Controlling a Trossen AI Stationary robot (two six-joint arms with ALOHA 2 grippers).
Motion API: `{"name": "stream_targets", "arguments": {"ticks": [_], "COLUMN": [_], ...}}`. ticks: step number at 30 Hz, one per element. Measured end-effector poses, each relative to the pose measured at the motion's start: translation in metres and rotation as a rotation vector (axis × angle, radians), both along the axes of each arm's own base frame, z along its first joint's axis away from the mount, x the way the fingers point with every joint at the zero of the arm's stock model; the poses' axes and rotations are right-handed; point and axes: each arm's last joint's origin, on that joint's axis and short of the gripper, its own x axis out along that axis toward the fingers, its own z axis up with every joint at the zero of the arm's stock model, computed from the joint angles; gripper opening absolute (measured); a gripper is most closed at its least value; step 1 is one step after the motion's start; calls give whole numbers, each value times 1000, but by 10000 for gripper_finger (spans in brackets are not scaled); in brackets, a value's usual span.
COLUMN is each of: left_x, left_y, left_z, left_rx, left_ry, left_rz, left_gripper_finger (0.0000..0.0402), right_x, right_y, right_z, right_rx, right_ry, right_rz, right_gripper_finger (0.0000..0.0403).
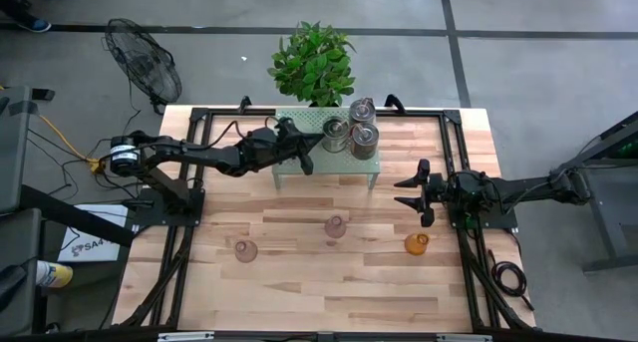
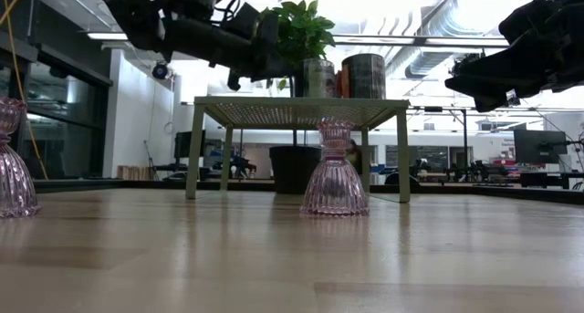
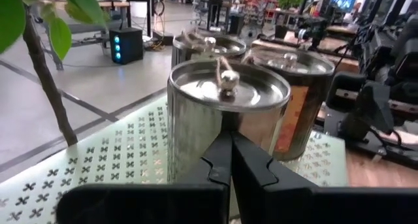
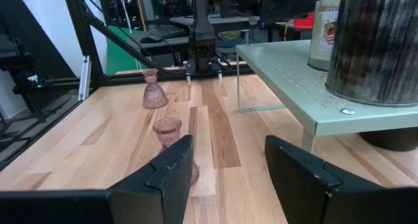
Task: Pick & Place candle stick holders
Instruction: Put the scented candle on the shelf
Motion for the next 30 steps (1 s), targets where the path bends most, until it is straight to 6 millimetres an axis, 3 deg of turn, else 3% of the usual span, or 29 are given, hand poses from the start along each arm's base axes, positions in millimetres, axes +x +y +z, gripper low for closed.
{"name": "stream_targets", "arguments": {"ticks": [30], "left_x": [-5], "left_y": [17], "left_z": [-1], "left_rx": [1], "left_ry": [14], "left_rz": [16], "left_gripper_finger": [0], "right_x": [0], "right_y": [0], "right_z": [0], "right_rx": [0], "right_ry": [0], "right_rz": [0], "right_gripper_finger": [185]}}
